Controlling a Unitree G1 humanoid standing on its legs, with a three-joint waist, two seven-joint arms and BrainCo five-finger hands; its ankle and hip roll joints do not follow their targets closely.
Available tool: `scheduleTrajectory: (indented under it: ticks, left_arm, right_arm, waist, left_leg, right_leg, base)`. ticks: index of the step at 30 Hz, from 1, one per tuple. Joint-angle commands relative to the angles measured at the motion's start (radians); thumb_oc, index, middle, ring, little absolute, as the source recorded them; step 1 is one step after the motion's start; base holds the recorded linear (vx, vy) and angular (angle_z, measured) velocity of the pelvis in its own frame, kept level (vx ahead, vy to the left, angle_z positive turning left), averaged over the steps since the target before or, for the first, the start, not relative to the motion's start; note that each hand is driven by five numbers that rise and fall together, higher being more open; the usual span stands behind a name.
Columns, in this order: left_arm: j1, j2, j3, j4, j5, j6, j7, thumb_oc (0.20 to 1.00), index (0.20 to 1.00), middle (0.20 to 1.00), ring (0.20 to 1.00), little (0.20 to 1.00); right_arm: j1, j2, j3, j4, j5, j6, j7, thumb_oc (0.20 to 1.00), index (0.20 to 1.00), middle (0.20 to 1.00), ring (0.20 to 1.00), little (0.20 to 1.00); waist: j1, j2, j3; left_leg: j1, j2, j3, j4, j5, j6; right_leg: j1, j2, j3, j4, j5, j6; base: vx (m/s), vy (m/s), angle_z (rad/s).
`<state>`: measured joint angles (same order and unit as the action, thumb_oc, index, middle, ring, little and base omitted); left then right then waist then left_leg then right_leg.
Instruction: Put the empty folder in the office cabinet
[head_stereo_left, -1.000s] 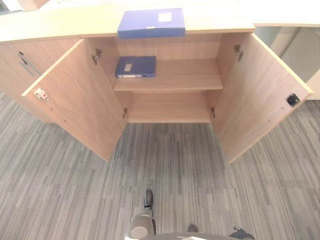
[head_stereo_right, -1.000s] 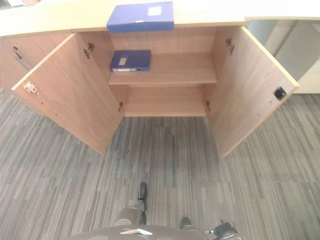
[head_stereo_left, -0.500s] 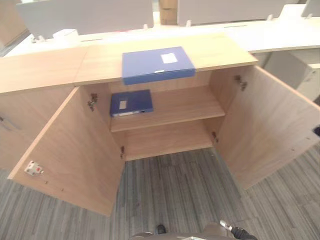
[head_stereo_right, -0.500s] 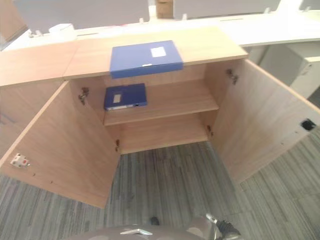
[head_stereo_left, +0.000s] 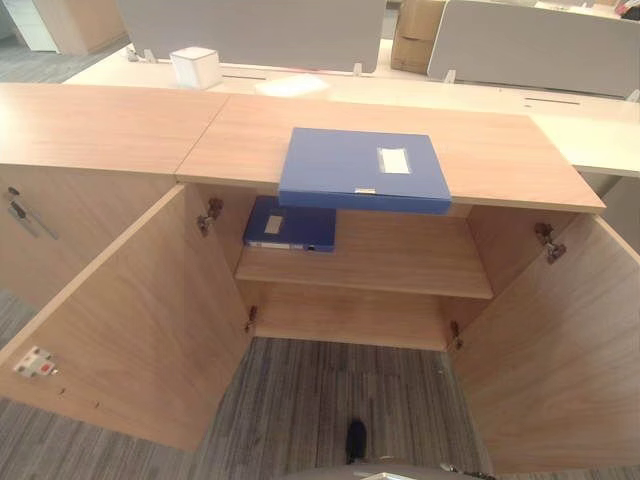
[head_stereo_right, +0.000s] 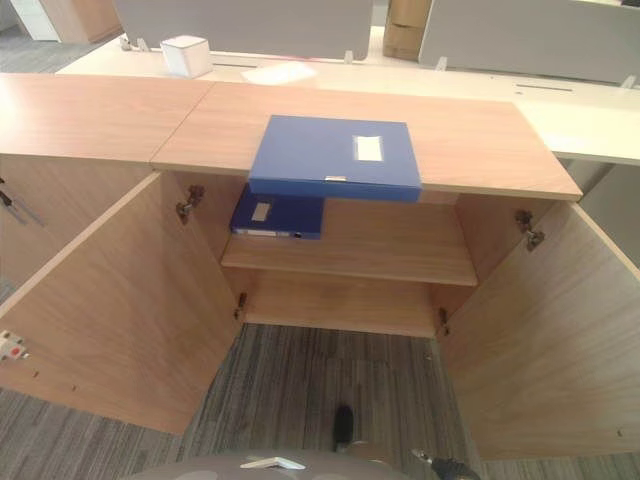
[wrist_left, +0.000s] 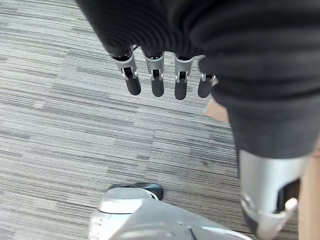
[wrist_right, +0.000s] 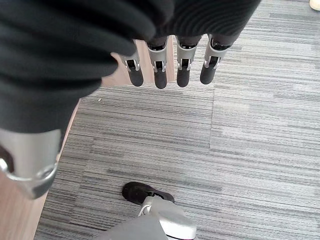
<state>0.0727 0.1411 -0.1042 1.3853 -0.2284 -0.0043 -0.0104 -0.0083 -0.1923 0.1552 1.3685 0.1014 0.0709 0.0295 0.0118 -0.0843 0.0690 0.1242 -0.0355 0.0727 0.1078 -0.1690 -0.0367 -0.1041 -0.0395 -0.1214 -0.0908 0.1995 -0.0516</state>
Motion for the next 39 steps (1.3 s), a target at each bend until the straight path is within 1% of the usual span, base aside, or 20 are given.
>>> scheduleTrajectory:
  ticks: [1, 9, 13, 14, 15, 17, 19, 21, 22, 23, 25, 27, 29, 30, 32, 33, 34, 36, 37, 39]
  left_arm:
    - [-0.033, 0.024, 0.025, 0.046, 0.016, 0.005, 0.015, 1.000, 1.000, 1.000, 1.000, 1.000]
    - [-0.014, 0.020, 0.032, 0.043, 0.005, 0.001, 0.021, 1.000, 1.000, 1.000, 1.000, 1.000]
    - [-0.045, 0.036, 0.046, -0.025, -0.051, -0.034, 0.067, 1.000, 1.000, 1.000, 1.000, 1.000]
    - [-0.059, 0.054, 0.040, -0.160, -0.095, -0.076, 0.123, 1.000, 1.000, 1.000, 1.000, 1.000]
    - [-0.007, 0.057, 0.015, -0.312, -0.071, -0.102, 0.139, 1.000, 1.000, 1.000, 1.000, 1.000]
    - [0.089, 0.077, 0.017, -0.615, -0.043, -0.126, 0.162, 1.000, 1.000, 1.000, 1.000, 1.000]
    - [0.141, 0.118, 0.038, -0.858, 0.020, -0.147, 0.181, 1.000, 1.000, 1.000, 1.000, 1.000]
    - [0.147, 0.160, 0.047, -0.978, 0.095, -0.162, 0.201, 1.000, 1.000, 1.000, 1.000, 1.000]
    - [0.149, 0.161, 0.048, -0.981, 0.096, -0.160, 0.201, 1.000, 1.000, 1.000, 1.000, 1.000]
    - [0.126, 0.224, 0.062, -1.092, 0.186, -0.173, 0.226, 1.000, 1.000, 1.000, 1.000, 1.000]
    - [0.095, 0.283, 0.082, -1.177, 0.280, -0.180, 0.259, 1.000, 1.000, 1.000, 1.000, 1.000]
    - [0.035, 0.366, 0.109, -1.257, 0.396, -0.181, 0.299, 1.000, 1.000, 1.000, 1.000, 1.000]
    - [-0.013, 0.414, 0.125, -1.287, 0.475, -0.180, 0.340, 1.000, 1.000, 1.000, 1.000, 1.000]
    - [-0.015, 0.415, 0.125, -1.286, 0.477, -0.180, 0.341, 1.000, 1.000, 1.000, 1.000, 1.000]
    - [-0.105, 0.512, 0.133, -1.330, 0.650, -0.162, 0.414, 1.000, 1.000, 1.000, 1.000, 1.000]
    - [-0.106, 0.512, 0.132, -1.330, 0.654, -0.160, 0.415, 1.000, 1.000, 1.000, 1.000, 1.000]
    - [-0.166, 0.589, 0.131, -1.328, 0.771, -0.133, 0.458, 1.000, 1.000, 1.000, 1.000, 1.000]
    - [-0.225, 0.634, 0.108, -1.310, 0.840, -0.116, 0.476, 1.000, 1.000, 1.000, 1.000, 1.000]
    - [-0.233, 0.636, 0.101, -1.304, 0.842, -0.116, 0.479, 1.000, 1.000, 1.000, 1.000, 1.000]
    - [-0.329, 0.719, 0.047, -1.271, 0.916, -0.097, 0.477, 1.000, 1.000, 1.000, 1.000, 1.000]
  right_arm:
    - [-0.028, -0.036, 0.029, 0.022, 0.008, -0.001, -0.014, 1.000, 1.000, 1.000, 1.000, 1.000]
    - [-0.012, -0.024, 0.038, 0.014, 0.013, -0.009, -0.017, 1.000, 1.000, 1.000, 1.000, 1.000]
    - [-0.004, -0.020, 0.041, 0.016, 0.017, -0.019, -0.028, 1.000, 1.000, 1.000, 1.000, 1.000]
    - [-0.004, -0.021, 0.038, 0.003, 0.028, -0.025, -0.043, 1.000, 1.000, 1.000, 1.000, 1.000]
    - [0.002, -0.029, 0.031, -0.011, 0.029, -0.032, -0.058, 1.000, 1.000, 1.000, 1.000, 1.000]
    - [0.016, -0.039, 0.020, -0.053, 0.032, -0.048, -0.075, 1.000, 1.000, 1.000, 1.000, 1.000]
    - [0.018, -0.047, 0.003, -0.072, 0.037, -0.058, -0.084, 1.000, 1.000, 1.000, 1.000, 1.000]
    - [0.016, -0.047, -0.005, -0.066, 0.045, -0.062, -0.085, 1.000, 1.000, 1.000, 1.000, 1.000]
    - [0.016, -0.047, -0.005, -0.065, 0.045, -0.062, -0.085, 1.000, 1.000, 1.000, 1.000, 1.000]
    - [0.012, -0.051, -0.010, -0.059, 0.048, -0.062, -0.081, 1.000, 1.000, 1.000, 1.000, 1.000]
    - [0.012, -0.052, -0.003, -0.054, 0.042, -0.064, -0.079, 1.000, 1.000, 1.000, 1.000, 1.000]
    - [0.016, -0.052, 0.008, -0.049, 0.034, -0.066, -0.075, 1.000, 1.000, 1.000, 1.000, 1.000]
    - [0.015, -0.048, 0.017, -0.046, 0.029, -0.068, -0.074, 1.000, 1.000, 1.000, 1.000, 1.000]
    - [0.013, -0.047, 0.016, -0.046, 0.028, -0.068, -0.075, 1.000, 1.000, 1.000, 1.000, 1.000]
    - [0.012, -0.044, 0.034, -0.045, 0.020, -0.074, -0.078, 1.000, 1.000, 1.000, 1.000, 1.000]
    - [0.011, -0.042, 0.033, -0.044, 0.020, -0.074, -0.078, 1.000, 1.000, 1.000, 1.000, 1.000]
    - [0.012, -0.041, 0.050, -0.044, 0.012, -0.077, -0.078, 1.000, 1.000, 1.000, 1.000, 1.000]
    - [0.012, -0.041, 0.066, -0.044, 0.007, -0.080, -0.075, 1.000, 1.000, 1.000, 1.000, 1.000]
    - [0.011, -0.039, 0.064, -0.044, 0.007, -0.081, -0.075, 1.000, 1.000, 1.000, 1.000, 1.000]
    - [0.013, -0.041, 0.087, -0.044, 0.003, -0.086, -0.068, 1.000, 1.000, 1.000, 1.000, 1.000]
  waist:
    - [-0.020, 0.052, 0.022]
    - [-0.018, 0.058, 0.007]
    - [-0.020, 0.059, -0.001]
    - [-0.021, 0.058, -0.001]
    - [-0.015, 0.057, 0.005]
    - [-0.006, 0.055, 0.017]
    - [0.001, 0.052, 0.024]
    - [0.004, 0.050, 0.023]
    - [0.005, 0.050, 0.023]
    - [0.003, 0.050, 0.019]
    - [0.001, 0.049, 0.016]
    - [-0.007, 0.047, 0.009]
    - [-0.013, 0.045, 0.005]
    - [-0.012, 0.044, 0.007]
    - [-0.024, 0.044, -0.001]
    - [-0.022, 0.042, 0.000]
    - [-0.031, 0.045, -0.007]
    - [-0.038, 0.047, -0.012]
    - [-0.036, 0.045, -0.011]
    - [-0.051, 0.051, -0.018]
  left_leg:
    - [-0.046, 0.096, -0.032, -0.195, 0.149, -0.035]
    - [-0.009, 0.110, -0.029, -0.195, 0.137, -0.047]
    - [0.003, 0.112, -0.030, -0.195, 0.133, -0.051]
    - [0.005, 0.112, -0.032, -0.195, 0.132, -0.051]
    - [0.000, 0.112, -0.038, -0.195, 0.134, -0.051]
    - [-0.009, 0.112, -0.047, -0.195, 0.139, -0.050]
    - [-0.015, 0.112, -0.052, -0.195, 0.140, -0.053]
    - [-0.014, 0.113, -0.049, -0.195, 0.136, -0.055]
    - [-0.013, 0.113, -0.048, -0.195, 0.136, -0.055]
    - [-0.010, 0.115, -0.045, -0.195, 0.133, -0.058]
    - [-0.005, 0.117, -0.041, -0.195, 0.129, -0.061]
    - [0.001, 0.120, -0.035, -0.195, 0.124, -0.065]
    - [0.005, 0.122, -0.029, -0.195, 0.121, -0.067]
    - [0.005, 0.122, -0.029, -0.195, 0.121, -0.067]
    - [0.008, 0.123, -0.021, -0.195, 0.116, -0.070]
    - [0.008, 0.123, -0.020, -0.195, 0.116, -0.070]
    - [0.010, 0.124, -0.014, -0.195, 0.112, -0.072]
    - [0.012, 0.125, -0.009, -0.195, 0.109, -0.074]
    - [0.012, 0.125, -0.009, -0.195, 0.109, -0.074]
    - [0.018, 0.125, -0.001, -0.195, 0.106, -0.075]
  right_leg:
    - [0.133, -0.054, -0.024, 0.003, -0.196, 0.178]
    - [0.183, -0.043, -0.032, 0.003, -0.229, 0.168]
    - [0.202, -0.041, -0.035, 0.003, -0.240, 0.165]
    - [0.206, -0.042, -0.036, 0.003, -0.239, 0.165]
    - [0.207, -0.043, -0.039, 0.003, -0.237, 0.166]
    - [0.204, -0.044, -0.045, 0.003, -0.234, 0.167]
    - [0.202, -0.045, -0.052, 0.003, -0.233, 0.171]
    - [0.205, -0.047, -0.054, 0.003, -0.233, 0.172]
    - [0.206, -0.047, -0.053, 0.003, -0.234, 0.172]
    - [0.209, -0.049, -0.053, 0.003, -0.234, 0.173]
    - [0.214, -0.049, -0.049, 0.003, -0.236, 0.173]
    - [0.217, -0.049, -0.044, 0.003, -0.235, 0.174]
    - [0.218, -0.049, -0.041, 0.003, -0.235, 0.175]
    - [0.218, -0.049, -0.040, 0.003, -0.235, 0.175]
    - [0.216, -0.049, -0.035, 0.003, -0.233, 0.178]
    - [0.216, -0.049, -0.034, 0.003, -0.233, 0.178]
    - [0.217, -0.049, -0.030, 0.003, -0.234, 0.181]
    - [0.217, -0.049, -0.027, 0.003, -0.234, 0.184]
    - [0.217, -0.049, -0.026, 0.003, -0.234, 0.184]
    - [0.219, -0.050, -0.021, 0.003, -0.234, 0.187]
  base:
    - [0.10, -0.061, -0.22]
    - [0.07, -0.030, -0.13]
    - [0.04, -0.007, 0.09]
    - [-0.01, -0.012, 0.07]
    - [-0.04, -0.019, 0.06]
    - [-0.07, -0.018, 0.05]
    - [-0.06, -0.013, 0.12]
    - [-0.01, -0.006, 0.08]
    - [0.00, 0.000, 0.00]
    - [0.00, 0.000, 0.00]
    - [0.01, 0.005, -0.02]
    - [0.02, 0.001, 0.01]
    - [0.02, 0.002, -0.03]
    - [0.02, -0.001, -0.08]
    - [0.03, -0.001, -0.10]
    - [0.03, 0.001, -0.17]
    - [0.02, 0.002, -0.15]
    - [0.02, 0.002, -0.06]
    - [0.00, 0.000, 0.00]
    - [0.00, 0.000, 0.00]
